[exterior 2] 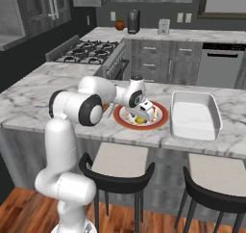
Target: Place one cooked food and one vegetable from the large plate to each tupperware container.
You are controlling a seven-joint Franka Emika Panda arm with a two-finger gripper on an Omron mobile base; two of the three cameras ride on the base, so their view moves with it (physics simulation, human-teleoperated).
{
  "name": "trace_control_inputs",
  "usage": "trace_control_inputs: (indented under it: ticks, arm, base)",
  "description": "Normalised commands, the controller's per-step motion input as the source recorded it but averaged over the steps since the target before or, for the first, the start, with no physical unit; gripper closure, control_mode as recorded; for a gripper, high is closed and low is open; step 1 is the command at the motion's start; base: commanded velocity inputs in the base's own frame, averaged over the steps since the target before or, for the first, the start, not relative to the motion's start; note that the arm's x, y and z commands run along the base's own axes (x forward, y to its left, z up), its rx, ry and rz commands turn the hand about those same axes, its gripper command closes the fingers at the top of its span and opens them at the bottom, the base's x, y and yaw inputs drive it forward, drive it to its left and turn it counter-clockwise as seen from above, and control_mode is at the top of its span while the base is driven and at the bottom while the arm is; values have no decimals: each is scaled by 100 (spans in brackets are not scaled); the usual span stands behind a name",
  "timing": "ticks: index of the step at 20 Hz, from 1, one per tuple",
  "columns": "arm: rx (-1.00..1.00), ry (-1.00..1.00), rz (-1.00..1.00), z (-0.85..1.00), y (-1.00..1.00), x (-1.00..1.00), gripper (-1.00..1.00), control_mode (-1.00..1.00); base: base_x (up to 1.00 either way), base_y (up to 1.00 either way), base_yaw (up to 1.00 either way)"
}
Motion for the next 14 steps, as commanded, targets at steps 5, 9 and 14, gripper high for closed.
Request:
trace_control_inputs:
  ticks: [5,9,14]
  arm:
    - [1,1,0,-27,0,24,-100,-100]
    - [3,3,0,-31,2,35,-100,-100]
    - [1,0,0,-16,-3,30,-100,-100]
  base:
    - [0,0,0]
    - [0,0,0]
    - [0,0,0]
